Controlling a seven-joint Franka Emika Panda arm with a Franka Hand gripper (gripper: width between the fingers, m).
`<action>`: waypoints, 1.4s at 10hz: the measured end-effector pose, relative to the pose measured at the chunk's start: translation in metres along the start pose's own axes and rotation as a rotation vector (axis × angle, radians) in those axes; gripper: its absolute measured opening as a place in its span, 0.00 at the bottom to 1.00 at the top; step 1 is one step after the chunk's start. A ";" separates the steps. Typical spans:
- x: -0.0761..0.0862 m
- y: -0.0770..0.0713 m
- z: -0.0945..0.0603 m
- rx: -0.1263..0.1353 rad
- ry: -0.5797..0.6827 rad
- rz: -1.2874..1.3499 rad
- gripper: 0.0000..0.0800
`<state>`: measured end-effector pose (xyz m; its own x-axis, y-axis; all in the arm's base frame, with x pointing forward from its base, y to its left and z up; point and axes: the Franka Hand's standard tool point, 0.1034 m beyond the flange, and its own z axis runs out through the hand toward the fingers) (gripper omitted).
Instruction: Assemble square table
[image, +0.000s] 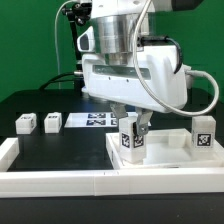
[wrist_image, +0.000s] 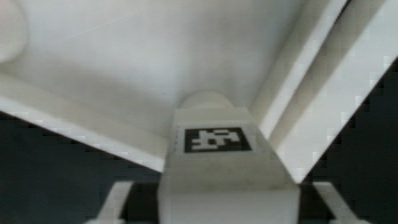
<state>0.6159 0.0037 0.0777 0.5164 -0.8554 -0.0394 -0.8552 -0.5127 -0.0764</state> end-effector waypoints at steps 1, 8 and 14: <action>0.000 0.000 0.000 0.001 -0.001 0.064 0.44; 0.001 0.001 0.001 -0.004 0.001 -0.461 0.81; 0.000 0.001 0.002 -0.006 0.000 -0.900 0.81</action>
Offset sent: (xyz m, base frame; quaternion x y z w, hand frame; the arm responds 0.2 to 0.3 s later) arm 0.0026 -0.0010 0.0000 -0.0145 -0.0005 -0.0883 0.9960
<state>0.6152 0.0039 0.0760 0.9910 -0.1301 0.0327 -0.1275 -0.9891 -0.0733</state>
